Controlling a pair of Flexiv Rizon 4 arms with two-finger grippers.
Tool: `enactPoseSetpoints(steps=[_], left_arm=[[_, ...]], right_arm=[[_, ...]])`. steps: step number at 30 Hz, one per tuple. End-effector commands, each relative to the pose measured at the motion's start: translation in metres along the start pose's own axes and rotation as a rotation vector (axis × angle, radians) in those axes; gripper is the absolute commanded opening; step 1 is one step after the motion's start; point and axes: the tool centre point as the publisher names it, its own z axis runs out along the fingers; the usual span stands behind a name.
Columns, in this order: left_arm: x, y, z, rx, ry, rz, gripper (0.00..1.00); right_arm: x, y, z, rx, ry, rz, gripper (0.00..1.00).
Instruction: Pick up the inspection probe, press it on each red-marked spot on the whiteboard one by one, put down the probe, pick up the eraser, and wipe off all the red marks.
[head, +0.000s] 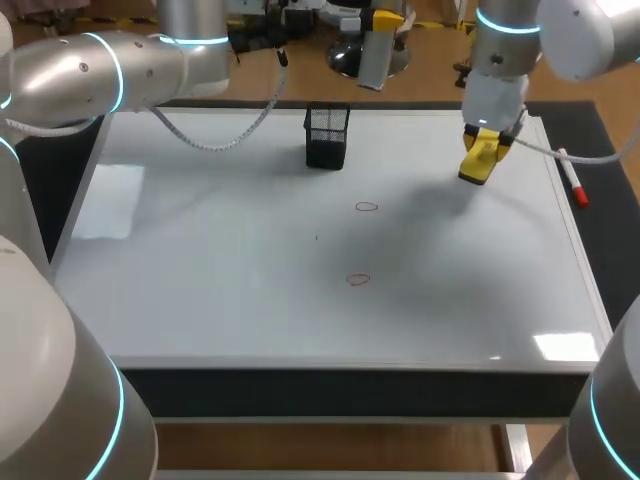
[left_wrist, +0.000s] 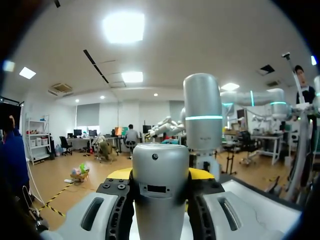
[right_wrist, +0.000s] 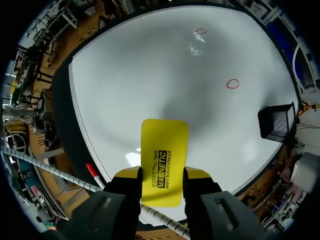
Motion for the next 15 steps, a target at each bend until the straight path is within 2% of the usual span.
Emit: enactPoseSetpoints(steps=[1,15], left_arm=[[-0.001,-0.001,0.0,0.0,0.003,-0.002,0.0],[-0.001,-0.001,0.0,0.0,0.003,-0.002,0.0]], right_arm=[[-0.015,0.018,-0.006,0.025,0.029,-0.03,0.0],[-0.075,0.079,-0.002,0.053,0.078,-0.244,0.0]])
